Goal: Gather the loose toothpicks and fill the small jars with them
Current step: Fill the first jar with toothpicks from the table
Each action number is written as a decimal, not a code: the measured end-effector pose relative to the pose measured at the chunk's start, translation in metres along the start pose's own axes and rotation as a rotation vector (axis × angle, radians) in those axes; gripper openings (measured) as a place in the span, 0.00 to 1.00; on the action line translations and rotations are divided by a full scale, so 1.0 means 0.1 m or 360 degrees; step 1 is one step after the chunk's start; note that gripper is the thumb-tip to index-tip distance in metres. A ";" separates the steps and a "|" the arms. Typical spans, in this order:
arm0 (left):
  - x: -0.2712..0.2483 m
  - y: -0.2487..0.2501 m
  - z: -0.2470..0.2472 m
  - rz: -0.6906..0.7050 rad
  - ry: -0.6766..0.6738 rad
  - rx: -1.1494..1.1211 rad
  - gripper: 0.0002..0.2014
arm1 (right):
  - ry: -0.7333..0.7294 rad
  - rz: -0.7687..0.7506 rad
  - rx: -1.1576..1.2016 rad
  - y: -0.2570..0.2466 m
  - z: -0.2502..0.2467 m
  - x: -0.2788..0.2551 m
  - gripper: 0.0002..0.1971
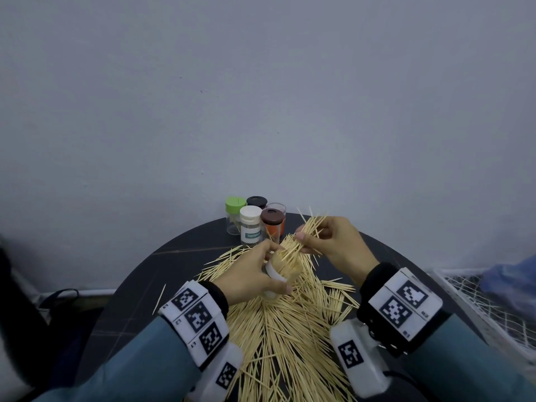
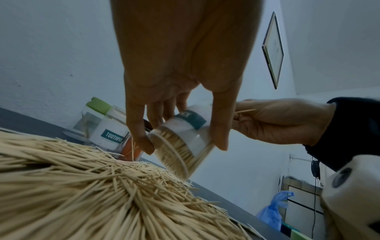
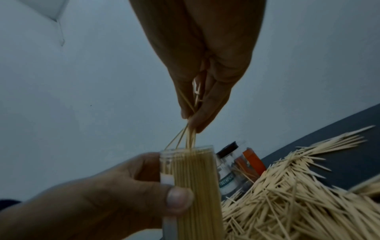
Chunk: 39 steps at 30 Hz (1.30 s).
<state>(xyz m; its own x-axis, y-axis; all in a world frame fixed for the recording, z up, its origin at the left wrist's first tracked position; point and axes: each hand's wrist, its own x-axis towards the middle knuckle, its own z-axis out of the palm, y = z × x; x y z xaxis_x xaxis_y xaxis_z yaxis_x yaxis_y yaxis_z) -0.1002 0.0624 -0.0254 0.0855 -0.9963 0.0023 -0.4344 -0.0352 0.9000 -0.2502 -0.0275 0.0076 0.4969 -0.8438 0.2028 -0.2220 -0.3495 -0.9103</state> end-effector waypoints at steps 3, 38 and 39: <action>0.00 0.01 0.00 0.0001 -0.0005 -0.0023 0.31 | 0.0000 -0.0051 -0.0041 -0.06 -0.08 -0.01 0.03; -0.02 0.01 0.02 -0.0058 0.0004 -0.0057 0.31 | -0.0320 -0.0038 -0.0379 -0.04 -0.05 -0.07 0.06; -0.02 0.02 0.02 -0.0063 0.0004 -0.0070 0.31 | -0.0311 -0.0044 -0.0408 -0.05 -0.05 -0.07 0.06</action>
<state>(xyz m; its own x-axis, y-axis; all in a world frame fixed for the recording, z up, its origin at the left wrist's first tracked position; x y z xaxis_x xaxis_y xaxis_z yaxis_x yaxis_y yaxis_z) -0.1028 0.0640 -0.0247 0.1042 -0.9940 -0.0327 -0.3907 -0.0712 0.9178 -0.2569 -0.0222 0.0129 0.6520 -0.7469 0.1305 -0.3980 -0.4836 -0.7796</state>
